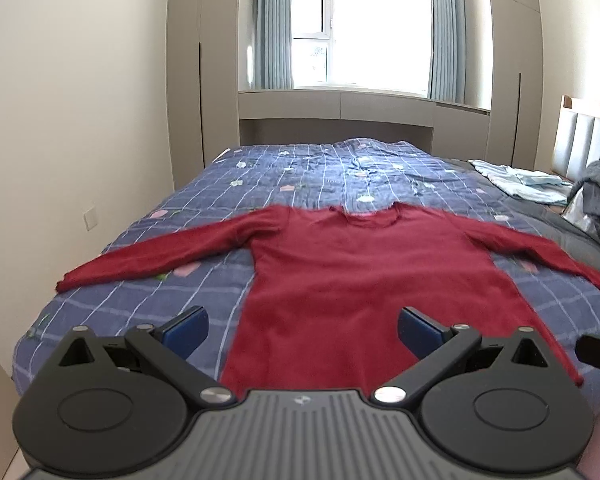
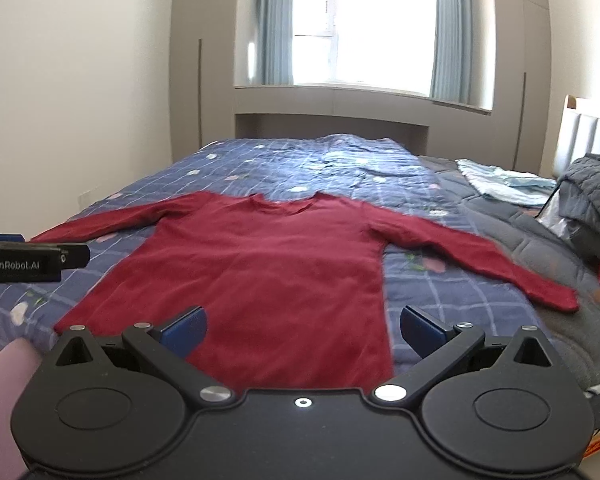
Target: Fold small clothes
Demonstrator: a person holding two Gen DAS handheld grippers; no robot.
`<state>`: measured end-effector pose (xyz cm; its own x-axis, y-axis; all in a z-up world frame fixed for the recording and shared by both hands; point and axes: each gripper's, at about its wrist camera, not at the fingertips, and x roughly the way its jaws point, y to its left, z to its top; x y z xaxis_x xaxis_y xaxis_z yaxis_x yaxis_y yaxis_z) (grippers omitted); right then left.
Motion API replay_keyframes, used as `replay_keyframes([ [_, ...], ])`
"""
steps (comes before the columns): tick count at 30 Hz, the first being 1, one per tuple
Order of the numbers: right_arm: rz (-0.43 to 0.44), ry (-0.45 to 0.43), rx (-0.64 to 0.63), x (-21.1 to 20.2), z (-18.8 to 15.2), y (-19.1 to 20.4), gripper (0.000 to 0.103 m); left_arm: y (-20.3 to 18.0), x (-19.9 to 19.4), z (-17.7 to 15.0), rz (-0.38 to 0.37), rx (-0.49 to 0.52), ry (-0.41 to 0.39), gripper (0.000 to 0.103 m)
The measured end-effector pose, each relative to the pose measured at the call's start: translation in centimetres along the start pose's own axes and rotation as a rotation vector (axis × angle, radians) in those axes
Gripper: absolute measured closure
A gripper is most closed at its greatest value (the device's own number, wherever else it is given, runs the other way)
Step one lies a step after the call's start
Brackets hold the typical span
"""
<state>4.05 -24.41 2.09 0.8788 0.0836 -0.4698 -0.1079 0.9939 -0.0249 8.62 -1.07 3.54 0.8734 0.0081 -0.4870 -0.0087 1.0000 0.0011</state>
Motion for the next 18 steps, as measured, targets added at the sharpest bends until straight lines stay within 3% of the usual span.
replay_keyframes([
  [5, -0.059, -0.017, -0.025, 1.5, 1.8, -1.1, 0.000, -0.7, 2.8, 2.6, -0.043, -0.014, 0.020, 0.000],
  [18, -0.024, 0.082, 0.055, 9.9, 3.1, -7.5, 0.000, -6.4, 11.7, 6.0, -0.054, 0.098, 0.131, 0.000],
])
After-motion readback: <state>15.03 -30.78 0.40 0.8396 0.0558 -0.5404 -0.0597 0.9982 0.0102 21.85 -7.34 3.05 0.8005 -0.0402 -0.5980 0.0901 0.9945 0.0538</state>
